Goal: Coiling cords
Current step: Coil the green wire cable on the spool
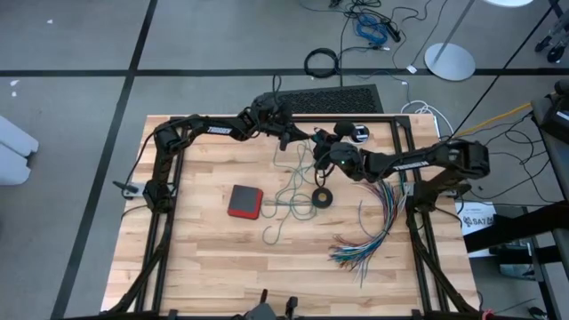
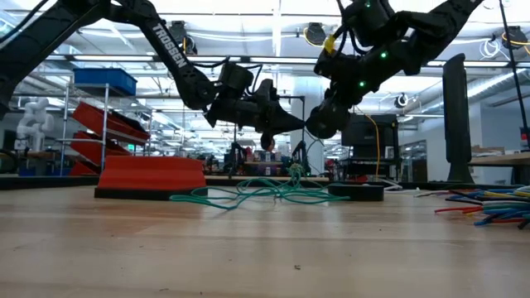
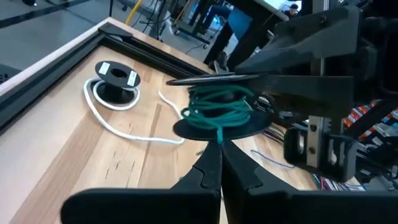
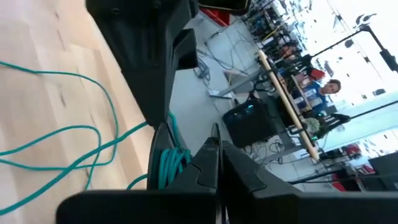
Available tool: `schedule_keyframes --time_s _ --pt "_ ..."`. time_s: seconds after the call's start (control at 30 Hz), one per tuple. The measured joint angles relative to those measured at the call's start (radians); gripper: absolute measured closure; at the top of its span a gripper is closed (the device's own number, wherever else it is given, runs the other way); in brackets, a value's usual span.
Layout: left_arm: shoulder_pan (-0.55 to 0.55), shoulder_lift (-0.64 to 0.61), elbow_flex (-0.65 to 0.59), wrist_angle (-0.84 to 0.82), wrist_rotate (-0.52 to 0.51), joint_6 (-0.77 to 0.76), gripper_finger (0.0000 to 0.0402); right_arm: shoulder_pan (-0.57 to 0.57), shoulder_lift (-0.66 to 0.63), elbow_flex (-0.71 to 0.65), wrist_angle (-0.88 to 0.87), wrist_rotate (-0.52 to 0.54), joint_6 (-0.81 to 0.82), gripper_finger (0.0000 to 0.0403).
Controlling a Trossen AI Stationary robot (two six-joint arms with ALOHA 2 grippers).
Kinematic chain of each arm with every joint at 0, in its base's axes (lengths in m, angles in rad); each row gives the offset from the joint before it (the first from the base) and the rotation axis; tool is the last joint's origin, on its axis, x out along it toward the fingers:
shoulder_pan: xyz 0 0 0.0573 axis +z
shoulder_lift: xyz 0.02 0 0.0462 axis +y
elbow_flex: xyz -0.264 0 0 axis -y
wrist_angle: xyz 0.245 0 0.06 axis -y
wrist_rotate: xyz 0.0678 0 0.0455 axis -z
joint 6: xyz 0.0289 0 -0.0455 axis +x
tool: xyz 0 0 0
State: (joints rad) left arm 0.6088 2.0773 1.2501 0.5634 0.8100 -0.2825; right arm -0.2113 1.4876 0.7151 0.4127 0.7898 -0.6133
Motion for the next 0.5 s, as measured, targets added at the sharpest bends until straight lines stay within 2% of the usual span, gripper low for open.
schedule_keyframes --time_s 0.3,0.5 --pt "-0.015 0.000 0.031 0.003 -0.028 -0.057 0.0401 -0.014 0.079 -0.001 0.154 0.072 0.006 0.0403" --pt "-0.021 0.000 0.032 0.069 -0.032 -0.168 0.0401 -0.015 0.120 0.000 0.248 0.104 0.013 0.0403"
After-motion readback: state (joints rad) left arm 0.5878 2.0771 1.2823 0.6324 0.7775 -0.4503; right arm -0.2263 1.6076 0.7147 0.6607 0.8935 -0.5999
